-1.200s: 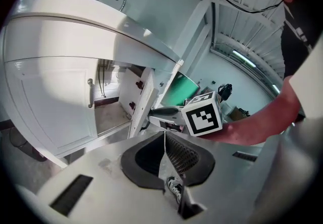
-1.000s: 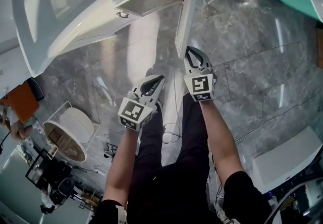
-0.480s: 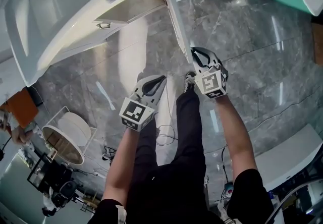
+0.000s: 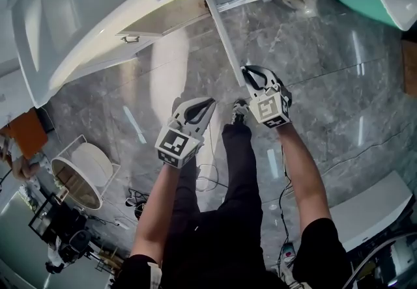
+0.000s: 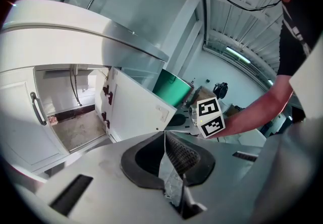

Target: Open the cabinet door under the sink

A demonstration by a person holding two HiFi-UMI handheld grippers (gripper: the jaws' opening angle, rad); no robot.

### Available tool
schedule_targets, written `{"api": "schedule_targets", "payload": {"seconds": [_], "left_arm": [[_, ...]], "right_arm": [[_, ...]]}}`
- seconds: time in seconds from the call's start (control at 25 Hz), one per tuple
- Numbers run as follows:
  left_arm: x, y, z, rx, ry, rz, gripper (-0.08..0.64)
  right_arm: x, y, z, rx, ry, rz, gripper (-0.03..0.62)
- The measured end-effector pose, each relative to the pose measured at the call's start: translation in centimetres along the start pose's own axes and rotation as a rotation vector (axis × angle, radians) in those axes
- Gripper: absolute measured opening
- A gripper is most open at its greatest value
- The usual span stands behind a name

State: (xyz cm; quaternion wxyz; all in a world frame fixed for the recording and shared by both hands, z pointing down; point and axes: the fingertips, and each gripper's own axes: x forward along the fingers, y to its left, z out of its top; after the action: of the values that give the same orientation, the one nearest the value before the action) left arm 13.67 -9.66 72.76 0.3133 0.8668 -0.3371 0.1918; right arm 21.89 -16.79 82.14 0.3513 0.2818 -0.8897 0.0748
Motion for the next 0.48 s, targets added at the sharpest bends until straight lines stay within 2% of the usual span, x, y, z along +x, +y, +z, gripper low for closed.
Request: {"api": "schedule_targets", "payload": {"seconds": [0.36, 0.48], "left_arm": [[1.2, -0.8, 1.0, -0.015, -0.019, 0.015, 0.018], [1.0, -1.1, 1.7, -0.019, -0.037, 0.019, 0.018]], "right_arm": [[-0.2, -0.7, -0.6, -0.046, 0.042, 0.048, 0.098], [-1.2, -0.5, -1.0, -0.028, 0.055, 0.066, 0.138]]}}
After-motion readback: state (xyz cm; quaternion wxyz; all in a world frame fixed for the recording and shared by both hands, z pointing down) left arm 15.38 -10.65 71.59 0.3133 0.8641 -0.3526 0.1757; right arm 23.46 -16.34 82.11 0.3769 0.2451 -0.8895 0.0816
